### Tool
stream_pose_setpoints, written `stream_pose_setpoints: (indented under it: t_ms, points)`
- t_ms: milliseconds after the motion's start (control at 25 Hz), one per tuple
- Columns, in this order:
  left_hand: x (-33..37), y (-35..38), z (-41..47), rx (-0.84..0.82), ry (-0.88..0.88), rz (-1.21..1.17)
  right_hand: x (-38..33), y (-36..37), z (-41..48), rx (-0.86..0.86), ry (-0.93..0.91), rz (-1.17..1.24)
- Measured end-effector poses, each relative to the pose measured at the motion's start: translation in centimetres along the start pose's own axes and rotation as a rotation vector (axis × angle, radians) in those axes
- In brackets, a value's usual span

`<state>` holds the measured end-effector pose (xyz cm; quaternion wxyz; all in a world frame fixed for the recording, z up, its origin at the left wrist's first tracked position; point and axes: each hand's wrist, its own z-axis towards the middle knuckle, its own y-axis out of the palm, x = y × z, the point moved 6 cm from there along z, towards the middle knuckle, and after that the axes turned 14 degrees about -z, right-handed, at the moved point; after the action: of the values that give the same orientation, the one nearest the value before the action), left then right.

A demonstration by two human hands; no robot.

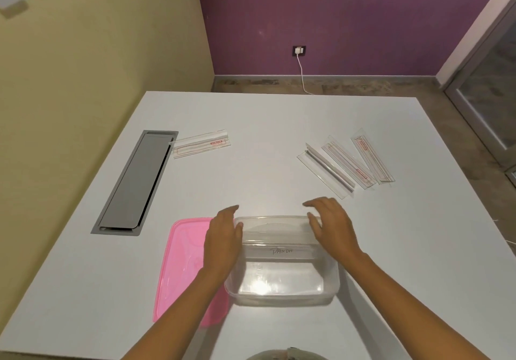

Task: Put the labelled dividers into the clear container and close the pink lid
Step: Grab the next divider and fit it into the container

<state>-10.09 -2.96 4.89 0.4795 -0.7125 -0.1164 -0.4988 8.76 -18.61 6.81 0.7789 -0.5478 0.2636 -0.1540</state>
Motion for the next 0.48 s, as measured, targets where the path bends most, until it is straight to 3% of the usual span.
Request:
stream_pose_setpoints:
  t_ms: [160, 280, 480]
  points:
    - [2.2, 2.8, 3.0, -0.127, 0.217, 0.206, 4.4, 0.6, 4.0, -0.022, 0.208, -0.045]
    - [2.0, 4.7, 4.7, -0.216, 0.221, 0.295, 8.0, 2.0, 7.0, -0.104, 0.319, -0.155]
    - [1.5, 5.0, 5.3, -0.212, 0.167, 0.164, 13.0, 3.9, 9.5, -0.240, 0.399, -0.248]
